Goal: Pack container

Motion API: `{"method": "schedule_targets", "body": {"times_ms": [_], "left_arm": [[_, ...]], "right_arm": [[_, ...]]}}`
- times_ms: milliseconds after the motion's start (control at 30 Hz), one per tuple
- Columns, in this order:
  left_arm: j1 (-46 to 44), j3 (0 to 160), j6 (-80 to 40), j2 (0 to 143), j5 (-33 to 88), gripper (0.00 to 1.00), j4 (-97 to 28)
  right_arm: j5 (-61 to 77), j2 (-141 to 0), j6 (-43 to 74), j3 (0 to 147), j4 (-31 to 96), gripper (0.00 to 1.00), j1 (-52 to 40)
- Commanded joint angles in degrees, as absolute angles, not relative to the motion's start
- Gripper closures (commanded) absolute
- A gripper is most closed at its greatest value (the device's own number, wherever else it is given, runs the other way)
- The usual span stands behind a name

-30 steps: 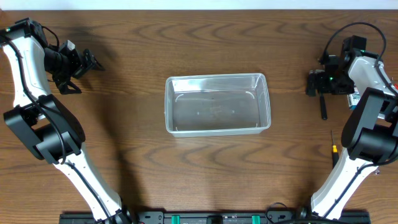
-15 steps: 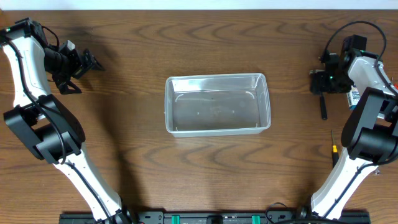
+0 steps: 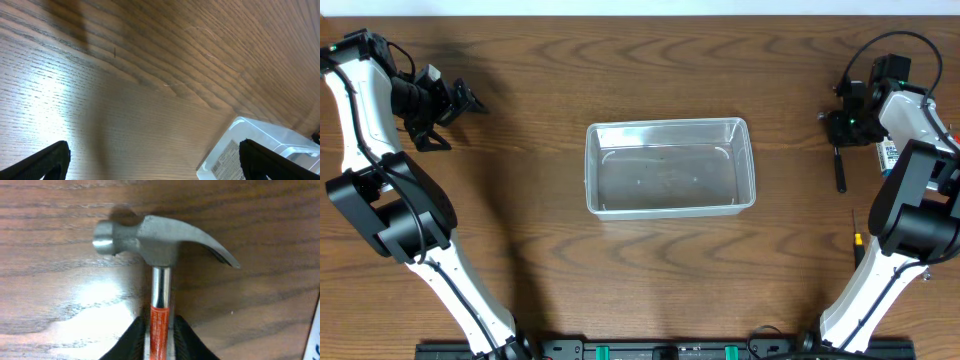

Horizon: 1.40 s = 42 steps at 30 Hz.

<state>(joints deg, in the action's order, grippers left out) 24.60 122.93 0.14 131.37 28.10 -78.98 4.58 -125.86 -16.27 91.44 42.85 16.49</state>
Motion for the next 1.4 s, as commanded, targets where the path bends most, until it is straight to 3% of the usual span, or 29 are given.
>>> {"method": "schedule_targets", "body": {"times_ms": [0, 233, 400, 700, 1000, 1367], "left_arm": [[24.84, 124.03, 0.10, 129.86, 27.77, 0.02, -78.98], [24.84, 124.03, 0.10, 129.86, 27.77, 0.02, -78.98], [24.84, 124.03, 0.10, 129.86, 27.77, 0.02, -78.98], [24.84, 124.03, 0.10, 129.86, 27.77, 0.02, -78.98], [24.84, 124.03, 0.10, 129.86, 27.77, 0.02, -78.98], [24.84, 124.03, 0.10, 129.86, 27.77, 0.02, -78.98]], "right_arm": [[4.97, -127.42, -15.84, 91.74, 42.63, 0.86, 16.84], [4.95, -127.39, -14.79, 91.81, 42.68, 0.98, 16.84], [5.04, -126.96, -11.86, 95.39, 45.10, 0.99, 16.82], [5.19, -126.32, -22.50, 118.50, 68.01, 0.98, 13.30], [7.18, -122.61, -31.57, 136.51, 86.72, 0.99, 2.96], [14.04, -118.91, -40.69, 137.19, 97.30, 0.98, -16.32]]}}
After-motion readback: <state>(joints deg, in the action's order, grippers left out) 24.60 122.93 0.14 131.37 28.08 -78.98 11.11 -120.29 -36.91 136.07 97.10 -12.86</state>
